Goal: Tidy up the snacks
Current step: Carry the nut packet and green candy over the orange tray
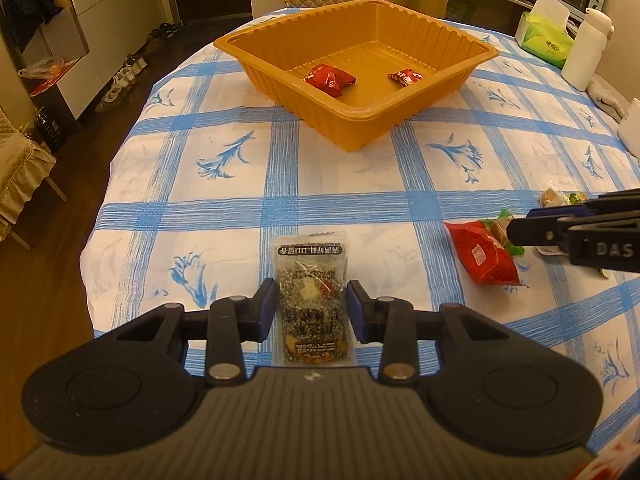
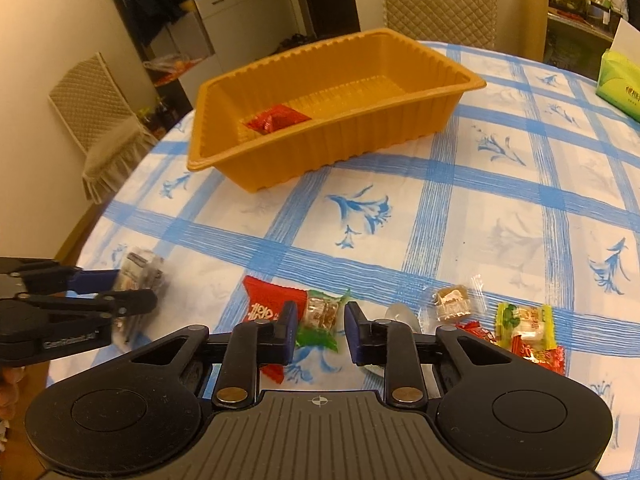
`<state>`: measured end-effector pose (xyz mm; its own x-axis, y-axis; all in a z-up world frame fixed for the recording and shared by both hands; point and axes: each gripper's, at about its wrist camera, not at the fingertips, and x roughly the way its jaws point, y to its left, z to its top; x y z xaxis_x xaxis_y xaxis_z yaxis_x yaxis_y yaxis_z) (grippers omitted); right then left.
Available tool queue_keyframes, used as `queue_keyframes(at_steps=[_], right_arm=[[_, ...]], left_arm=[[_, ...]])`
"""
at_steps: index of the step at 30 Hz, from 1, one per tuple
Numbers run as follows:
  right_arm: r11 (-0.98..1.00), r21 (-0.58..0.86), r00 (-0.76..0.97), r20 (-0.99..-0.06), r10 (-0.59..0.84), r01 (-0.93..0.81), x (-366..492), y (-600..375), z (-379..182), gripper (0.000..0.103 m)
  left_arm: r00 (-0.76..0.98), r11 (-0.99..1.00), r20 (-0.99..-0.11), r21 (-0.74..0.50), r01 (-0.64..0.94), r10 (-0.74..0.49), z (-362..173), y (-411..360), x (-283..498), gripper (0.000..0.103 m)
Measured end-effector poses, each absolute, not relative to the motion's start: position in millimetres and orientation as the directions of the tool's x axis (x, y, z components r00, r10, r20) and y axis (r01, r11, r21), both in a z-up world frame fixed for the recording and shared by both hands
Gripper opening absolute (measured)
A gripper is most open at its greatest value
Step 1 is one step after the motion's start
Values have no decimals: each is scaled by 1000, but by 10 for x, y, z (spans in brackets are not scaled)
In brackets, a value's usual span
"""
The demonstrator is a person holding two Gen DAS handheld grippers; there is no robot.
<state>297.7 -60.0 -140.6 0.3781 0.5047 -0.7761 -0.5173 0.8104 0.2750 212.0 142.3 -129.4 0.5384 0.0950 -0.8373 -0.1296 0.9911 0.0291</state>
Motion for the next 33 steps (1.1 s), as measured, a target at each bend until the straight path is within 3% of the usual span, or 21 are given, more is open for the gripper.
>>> queue_keyframes(at_steps=[12, 20, 33], right_arm=[[825, 239, 370, -806, 463, -512, 3074, -442, -1529, 27], [819, 217, 374, -808, 456, -531, 3074, -403, -1529, 22], [809, 269, 393, -766, 508, -522, 3062, -607, -1251, 22]], left_arm=[[540, 991, -836, 29, -128, 94, -1276, 1509, 2159, 34], [543, 992, -834, 32, -124, 95, -1266, 1526, 2168, 34], [580, 995, -812, 12, -94, 65, -985, 1427, 2134, 34]])
